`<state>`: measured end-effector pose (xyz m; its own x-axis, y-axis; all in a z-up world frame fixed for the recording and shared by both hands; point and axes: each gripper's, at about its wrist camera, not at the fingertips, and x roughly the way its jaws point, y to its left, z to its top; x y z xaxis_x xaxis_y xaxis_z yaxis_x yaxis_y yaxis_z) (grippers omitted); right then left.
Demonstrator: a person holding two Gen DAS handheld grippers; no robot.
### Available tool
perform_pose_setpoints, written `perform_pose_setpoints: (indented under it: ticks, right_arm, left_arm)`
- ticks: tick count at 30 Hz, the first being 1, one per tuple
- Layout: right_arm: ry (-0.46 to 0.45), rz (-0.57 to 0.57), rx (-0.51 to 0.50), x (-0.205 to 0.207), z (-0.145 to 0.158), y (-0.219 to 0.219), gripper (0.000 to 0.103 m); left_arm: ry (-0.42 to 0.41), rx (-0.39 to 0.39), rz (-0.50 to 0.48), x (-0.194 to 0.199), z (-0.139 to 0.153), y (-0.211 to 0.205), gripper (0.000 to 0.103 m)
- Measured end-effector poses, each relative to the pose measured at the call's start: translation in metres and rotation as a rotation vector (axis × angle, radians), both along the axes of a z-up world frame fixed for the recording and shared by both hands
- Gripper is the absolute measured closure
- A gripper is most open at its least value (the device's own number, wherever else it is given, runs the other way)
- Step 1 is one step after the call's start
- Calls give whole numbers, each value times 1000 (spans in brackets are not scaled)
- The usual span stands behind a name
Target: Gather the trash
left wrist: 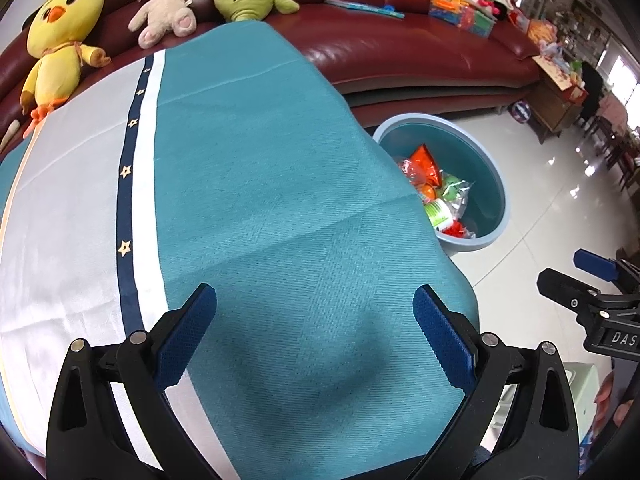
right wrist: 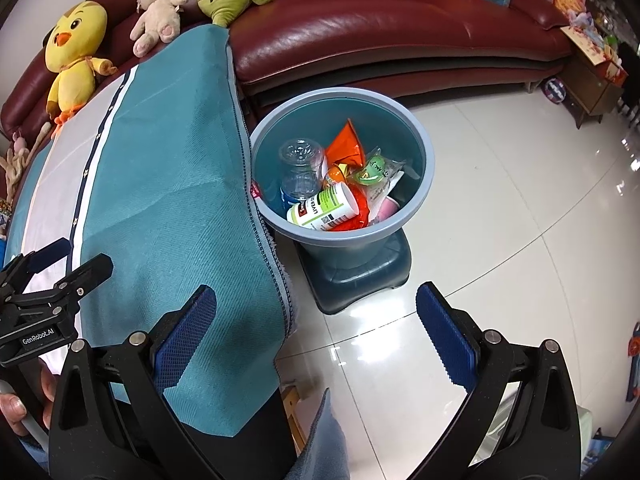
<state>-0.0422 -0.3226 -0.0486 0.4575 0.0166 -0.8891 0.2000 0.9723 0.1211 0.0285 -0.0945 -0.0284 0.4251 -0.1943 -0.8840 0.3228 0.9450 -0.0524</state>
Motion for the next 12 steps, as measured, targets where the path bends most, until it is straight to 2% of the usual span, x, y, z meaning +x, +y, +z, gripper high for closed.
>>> perform_pose_setpoints:
  ticks: [12]
  right_arm:
    - [0,-1,-1,3,-3,0,7]
  left_arm:
    - [11,9,26,2,-2,5,4]
